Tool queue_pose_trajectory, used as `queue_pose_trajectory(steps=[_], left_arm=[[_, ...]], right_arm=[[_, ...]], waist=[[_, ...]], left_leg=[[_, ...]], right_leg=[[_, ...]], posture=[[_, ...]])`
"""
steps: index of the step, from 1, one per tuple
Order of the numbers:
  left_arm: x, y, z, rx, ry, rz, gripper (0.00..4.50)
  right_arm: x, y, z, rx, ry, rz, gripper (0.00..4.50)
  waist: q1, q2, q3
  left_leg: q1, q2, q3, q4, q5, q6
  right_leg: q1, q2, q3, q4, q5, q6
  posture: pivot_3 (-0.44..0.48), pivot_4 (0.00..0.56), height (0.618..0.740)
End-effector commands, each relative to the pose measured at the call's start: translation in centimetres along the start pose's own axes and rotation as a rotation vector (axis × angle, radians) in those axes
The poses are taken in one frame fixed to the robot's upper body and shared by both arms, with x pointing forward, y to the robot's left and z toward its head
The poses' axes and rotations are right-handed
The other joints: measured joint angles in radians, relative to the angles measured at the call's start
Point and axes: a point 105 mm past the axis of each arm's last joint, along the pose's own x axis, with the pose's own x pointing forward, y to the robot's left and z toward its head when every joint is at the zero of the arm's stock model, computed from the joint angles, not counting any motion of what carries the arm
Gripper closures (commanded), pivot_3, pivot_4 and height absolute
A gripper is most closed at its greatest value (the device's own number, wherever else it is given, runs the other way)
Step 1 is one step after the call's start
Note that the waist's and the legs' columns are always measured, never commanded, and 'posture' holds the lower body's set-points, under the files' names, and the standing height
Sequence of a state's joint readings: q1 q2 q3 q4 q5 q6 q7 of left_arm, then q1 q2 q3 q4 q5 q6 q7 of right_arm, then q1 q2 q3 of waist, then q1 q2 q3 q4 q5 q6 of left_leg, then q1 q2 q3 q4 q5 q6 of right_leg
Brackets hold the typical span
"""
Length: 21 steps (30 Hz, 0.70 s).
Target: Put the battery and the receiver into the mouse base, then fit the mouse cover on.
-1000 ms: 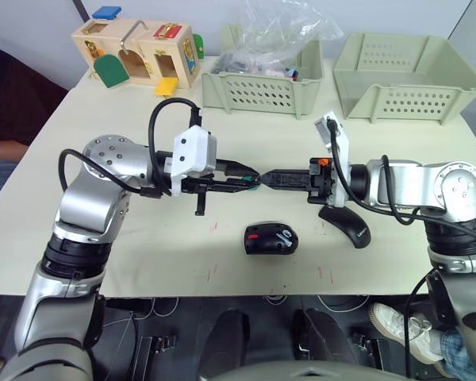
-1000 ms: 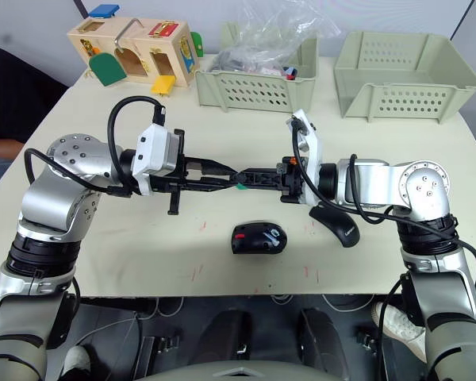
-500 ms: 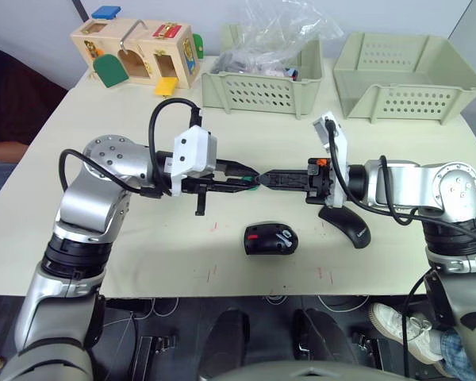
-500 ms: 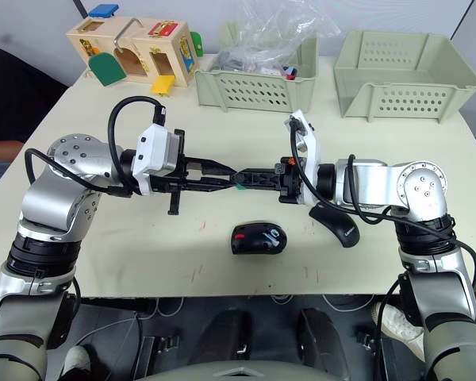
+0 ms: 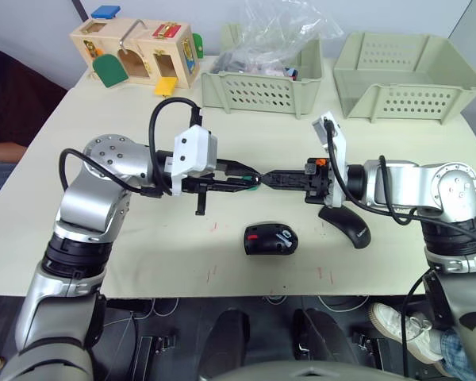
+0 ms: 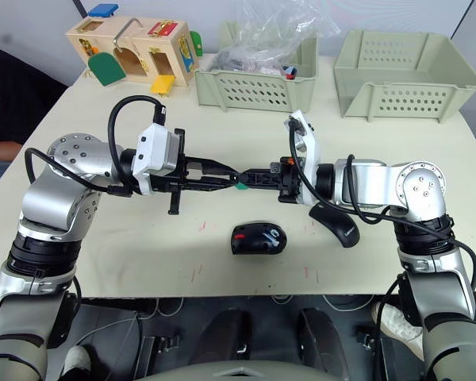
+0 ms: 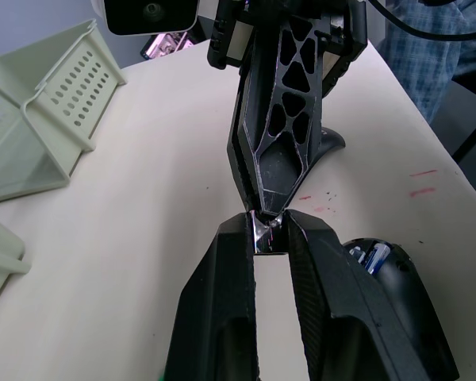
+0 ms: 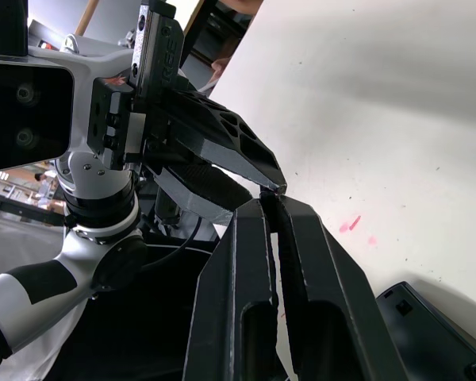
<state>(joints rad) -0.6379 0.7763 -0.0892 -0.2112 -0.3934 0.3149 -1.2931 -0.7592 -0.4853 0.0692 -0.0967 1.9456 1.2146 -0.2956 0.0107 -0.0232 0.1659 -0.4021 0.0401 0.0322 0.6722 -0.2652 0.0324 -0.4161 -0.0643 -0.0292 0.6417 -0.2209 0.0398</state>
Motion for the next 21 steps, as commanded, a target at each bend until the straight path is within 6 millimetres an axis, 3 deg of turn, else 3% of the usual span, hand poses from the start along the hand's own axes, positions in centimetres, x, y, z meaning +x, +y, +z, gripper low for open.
queue_pose_trajectory(steps=[1, 6, 9, 15, 21], left_arm=[[0.0, 0.1, 1.0, 0.05, -0.017, -0.001, 3.91], [0.0, 0.0, 1.0, -0.032, -0.044, 0.003, 3.91], [-0.4, 0.2, 0.9, -0.118, -0.058, 0.028, 3.04], [-1.2, -0.7, 0.6, -0.292, -0.089, 0.051, 0.19], [-1.2, -3.9, -1.6, -0.378, -0.032, -0.01, 0.08]], right_arm=[[-0.2, 1.4, 0.5, -0.036, -0.013, 0.05, 4.46], [-0.3, 1.5, 0.5, -0.049, -0.006, 0.045, 4.46], [-0.6, 1.2, 0.5, -0.06, 0.003, 0.024, 4.5], [-2.5, 0.4, 0.2, -0.118, 0.044, -0.064, 4.5], [-4.4, 0.5, -0.4, -0.261, 0.185, -0.184, 4.5]], waist=[[0.0, 0.0, 0.0], [0.0, 0.0, 0.0], [0.0, 0.0, 0.001], [-0.002, 0.001, 0.002], [-0.005, 0.002, 0.003]], left_leg=[[0.0, 0.0, 0.0, 0.0, 0.0, 0.0], [0.0, 0.0, 0.0, 0.0, 0.0, 0.0], [0.0, 0.0, -0.001, 0.0, 0.0, 0.0], [0.0, 0.0, -0.004, -0.001, 0.0, 0.0], [-0.006, 0.0, -0.003, 0.0, 0.0, 0.0]], right_leg=[[0.0, 0.0, 0.0, 0.0, 0.0, 0.0], [0.0, 0.0, 0.0, 0.0, 0.0, 0.0], [0.0, 0.0, 0.0, 0.0, 0.0, 0.0], [-0.001, 0.0, 0.0, 0.0, 0.0, 0.0], [-0.007, 0.0, 0.001, 0.0, 0.0, 0.0]], posture=[[0.0, 0.15, 0.74], [0.0, 0.15, 0.74], [0.0, 0.15, 0.74], [0.0, 0.15, 0.74], [0.0, 0.15, 0.74]])
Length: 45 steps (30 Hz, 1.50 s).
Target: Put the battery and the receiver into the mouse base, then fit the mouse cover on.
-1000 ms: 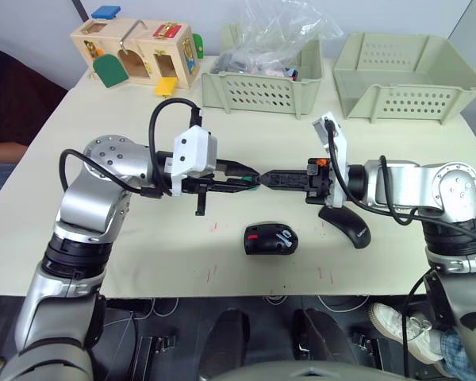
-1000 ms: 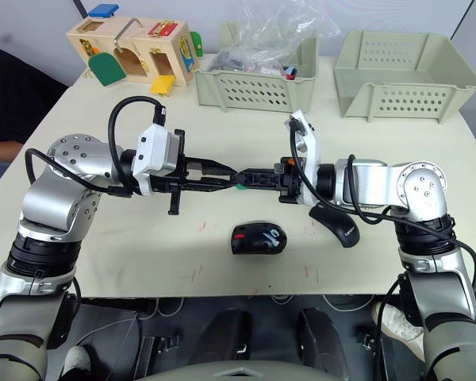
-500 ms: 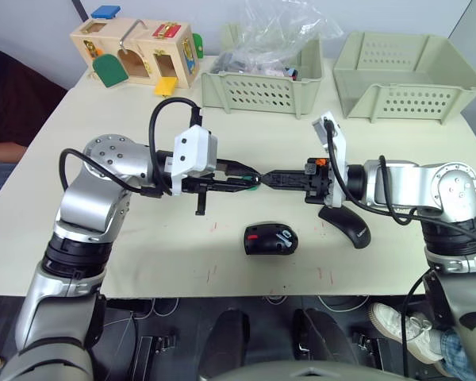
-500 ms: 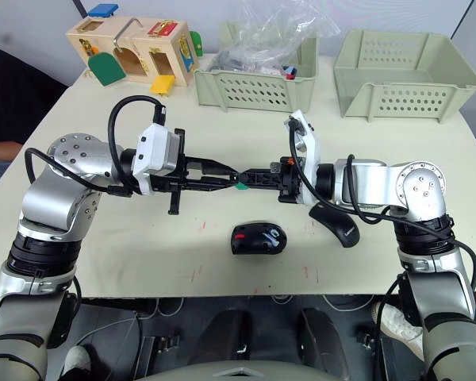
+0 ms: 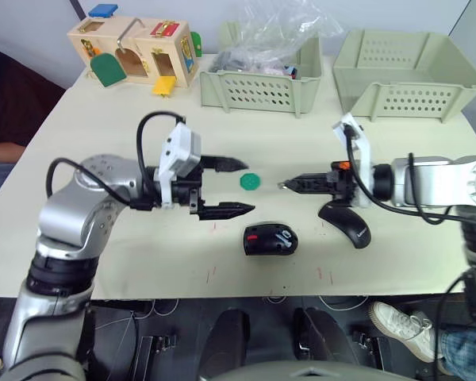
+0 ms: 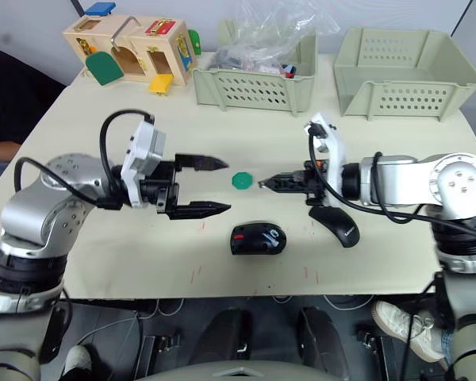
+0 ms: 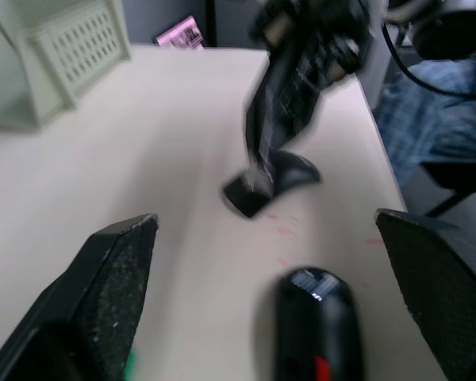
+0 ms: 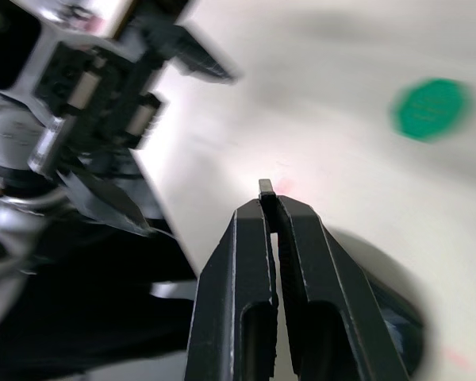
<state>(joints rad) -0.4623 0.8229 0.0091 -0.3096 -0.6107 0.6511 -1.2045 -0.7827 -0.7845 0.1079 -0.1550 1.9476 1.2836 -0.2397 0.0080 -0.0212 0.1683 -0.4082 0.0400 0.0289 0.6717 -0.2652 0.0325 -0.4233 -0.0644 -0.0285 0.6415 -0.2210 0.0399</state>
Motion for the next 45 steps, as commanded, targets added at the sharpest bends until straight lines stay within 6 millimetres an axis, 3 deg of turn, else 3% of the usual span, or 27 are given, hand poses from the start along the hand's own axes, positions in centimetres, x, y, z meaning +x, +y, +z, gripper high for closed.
queue_pose_trajectory(steps=[1, 5, 17, 33, 45], left_arm=[[0.2, -1.6, -0.9, 0.036, 0.032, -0.045, 0.08], [0.8, -2.3, -3.2, 0.031, 0.083, -0.065, 0.08], [3.0, -2.3, -6.5, 0.086, 0.138, -0.067, 0.08], [6.1, -2.1, -7.2, 0.175, 0.156, -0.096, 0.08], [6.9, -1.7, -7.3, 0.187, 0.178, -0.105, 0.08]], right_arm=[[-0.6, 2.0, 0.0, -0.146, 0.082, 0.01, 4.5], [-0.8, 2.3, 0.0, -0.231, 0.146, -0.051, 4.5], [-0.4, 3.7, -0.4, -0.397, 0.349, -0.093, 4.5], [1.3, 2.9, -1.6, -0.404, 0.43, -0.137, 4.5], [1.8, 2.9, -1.5, -0.392, 0.43, -0.135, 4.5]], waist=[[-0.003, 0.0, 0.0], [-0.003, 0.0, 0.0], [0.005, 0.002, 0.002], [0.004, 0.002, 0.002], [0.004, 0.002, 0.002]], left_leg=[[-0.004, 0.0, 0.0, 0.001, 0.0, 0.0], [-0.007, 0.0, 0.001, 0.001, 0.0, 0.0], [-0.009, 0.0, 0.004, 0.001, 0.0, 0.0], [-0.009, 0.0, 0.003, 0.002, 0.0, 0.0], [-0.009, 0.0, 0.003, 0.003, 0.0, 0.0]], right_leg=[[-0.005, 0.0, 0.0, 0.001, 0.0, 0.0], [-0.008, 0.0, 0.0, 0.002, 0.0, 0.0], [-0.01, 0.0, 0.001, 0.001, 0.0, 0.0], [-0.01, -0.001, 0.001, 0.002, 0.0, 0.0], [-0.01, -0.001, 0.001, 0.003, 0.001, 0.0]], posture=[[0.0, 0.15, 0.74], [0.0, 0.15, 0.74], [0.0, 0.15, 0.74], [0.0, 0.15, 0.74], [0.0, 0.15, 0.74]])
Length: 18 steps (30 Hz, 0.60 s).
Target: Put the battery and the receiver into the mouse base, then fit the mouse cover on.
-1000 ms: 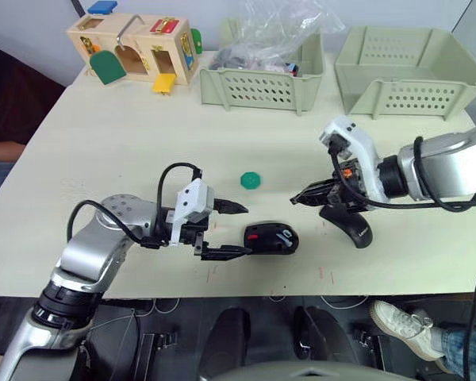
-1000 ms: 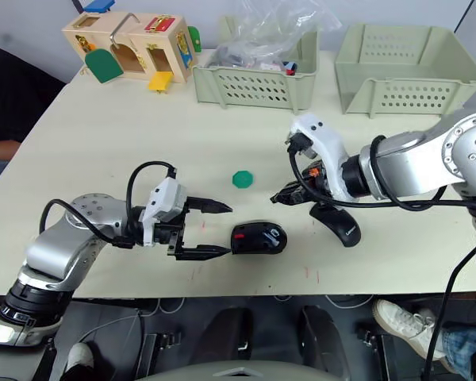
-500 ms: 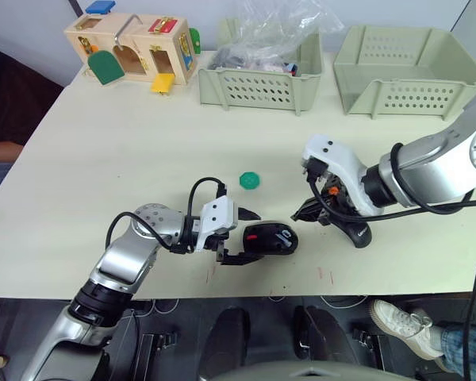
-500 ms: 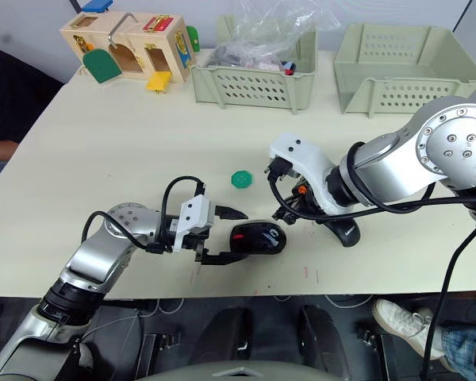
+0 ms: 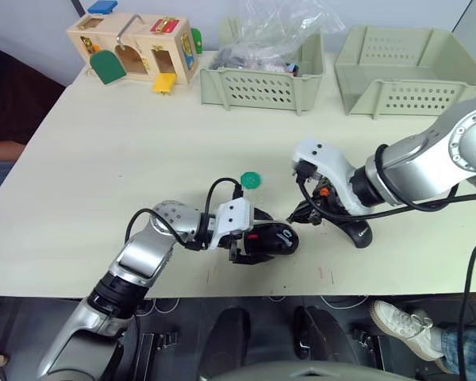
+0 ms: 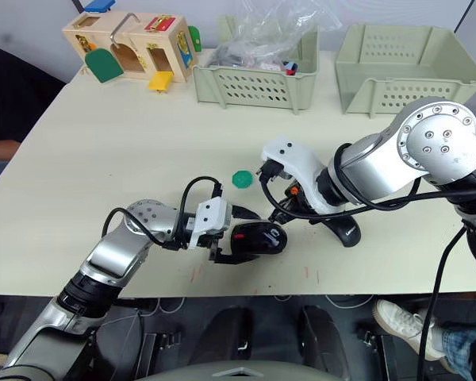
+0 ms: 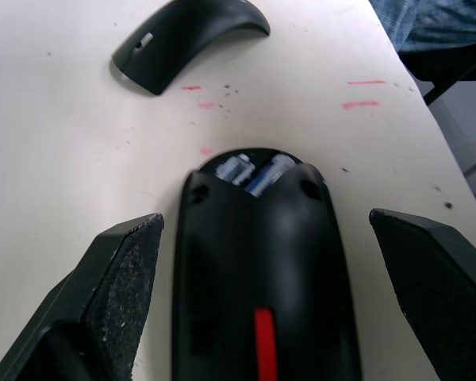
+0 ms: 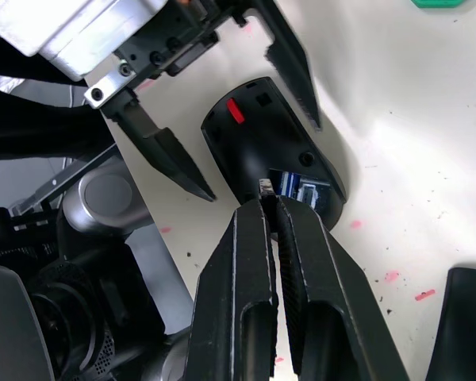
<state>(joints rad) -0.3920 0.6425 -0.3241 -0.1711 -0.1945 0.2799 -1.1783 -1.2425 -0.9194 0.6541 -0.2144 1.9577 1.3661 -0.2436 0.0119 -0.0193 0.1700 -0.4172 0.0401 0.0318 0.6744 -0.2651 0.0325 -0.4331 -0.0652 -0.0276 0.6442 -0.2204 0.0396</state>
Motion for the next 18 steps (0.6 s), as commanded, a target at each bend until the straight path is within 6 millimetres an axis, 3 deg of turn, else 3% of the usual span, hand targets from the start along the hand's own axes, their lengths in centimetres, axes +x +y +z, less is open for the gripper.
queue_pose_trajectory(steps=[1, 18], left_arm=[[0.01, 0.26, 0.13, 0.022, 0.01, -0.001, 0.08], [0.71, -0.22, 0.39, 0.034, 0.018, -0.029, 0.08]], right_arm=[[-0.41, 0.28, 0.63, -0.012, -0.023, 0.004, 4.5], [-0.15, 0.11, 0.29, 0.003, -0.024, -0.003, 4.5]], waist=[[0.0, 0.0, 0.0], [0.0, 0.0, 0.0]], left_leg=[[0.0, 0.0, 0.0, 0.0, 0.0, 0.0], [0.0, 0.0, 0.0, 0.0, 0.0, 0.0]], right_leg=[[0.0, 0.0, 0.0, 0.0, 0.0, 0.0], [0.0, 0.0, 0.0, 0.001, 0.0, 0.0]], posture=[[0.0, 0.15, 0.74], [0.0, 0.15, 0.74]])
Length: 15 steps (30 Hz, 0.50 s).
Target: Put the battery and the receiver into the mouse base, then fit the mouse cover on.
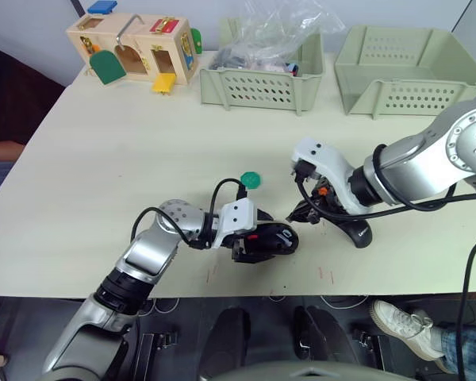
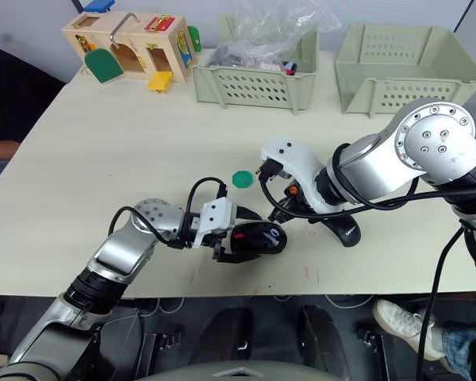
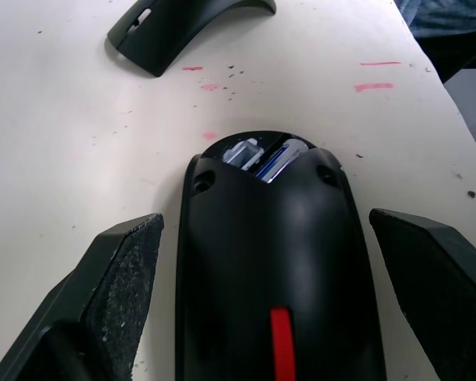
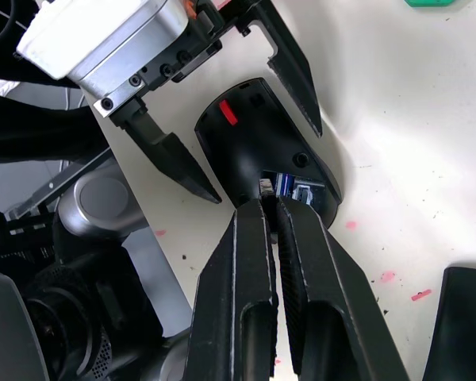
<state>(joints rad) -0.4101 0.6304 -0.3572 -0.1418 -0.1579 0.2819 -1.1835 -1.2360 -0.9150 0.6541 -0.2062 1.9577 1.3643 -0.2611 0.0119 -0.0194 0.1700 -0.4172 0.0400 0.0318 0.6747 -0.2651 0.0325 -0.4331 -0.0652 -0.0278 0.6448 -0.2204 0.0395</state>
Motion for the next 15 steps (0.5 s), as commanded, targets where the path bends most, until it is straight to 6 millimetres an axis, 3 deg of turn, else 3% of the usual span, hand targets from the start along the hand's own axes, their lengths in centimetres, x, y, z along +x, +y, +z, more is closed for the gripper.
queue_pose_trajectory(steps=[1, 3, 7, 15], left_arm=[[0.0, -0.2, 1.0, 0.036, -0.018, -0.008, 0.08], [0.1, -0.3, 1.0, 0.034, -0.015, -0.009, 0.31], [0.3, -0.2, 0.9, 0.026, -0.003, -0.007, 1.55], [0.1, -0.3, 0.6, 0.03, -0.001, 0.013, 1.61]], right_arm=[[-0.3, 0.4, 0.3, -0.008, -0.024, 0.01, 4.5], [-0.2, 0.3, 0.3, -0.005, -0.024, 0.01, 4.5], [-0.1, 0.2, 0.2, 0.001, -0.024, 0.004, 4.5], [0.9, 0.2, -0.3, 0.017, -0.025, -0.015, 4.5]], waist=[[0.0, 0.0, 0.0], [0.0, 0.0, 0.0], [0.0, 0.0, 0.0], [0.0, 0.0, 0.0]], left_leg=[[0.0, 0.0, 0.0, 0.0, 0.0, 0.0], [0.0, 0.0, 0.0, 0.0, 0.0, 0.0], [0.0, 0.0, 0.0, 0.0, 0.0, 0.0], [0.0, 0.0, 0.0, 0.001, 0.0, 0.0]], right_leg=[[0.0, 0.0, 0.0, 0.0, 0.0, 0.0], [0.0, 0.0, 0.0, 0.0, 0.0, 0.0], [0.0, 0.0, 0.0, 0.0, 0.0, 0.0], [0.0, 0.0, 0.0, 0.001, 0.0, 0.0]], posture=[[0.0, 0.15, 0.74], [0.0, 0.15, 0.74], [0.0, 0.15, 0.74], [0.0, 0.15, 0.74]])
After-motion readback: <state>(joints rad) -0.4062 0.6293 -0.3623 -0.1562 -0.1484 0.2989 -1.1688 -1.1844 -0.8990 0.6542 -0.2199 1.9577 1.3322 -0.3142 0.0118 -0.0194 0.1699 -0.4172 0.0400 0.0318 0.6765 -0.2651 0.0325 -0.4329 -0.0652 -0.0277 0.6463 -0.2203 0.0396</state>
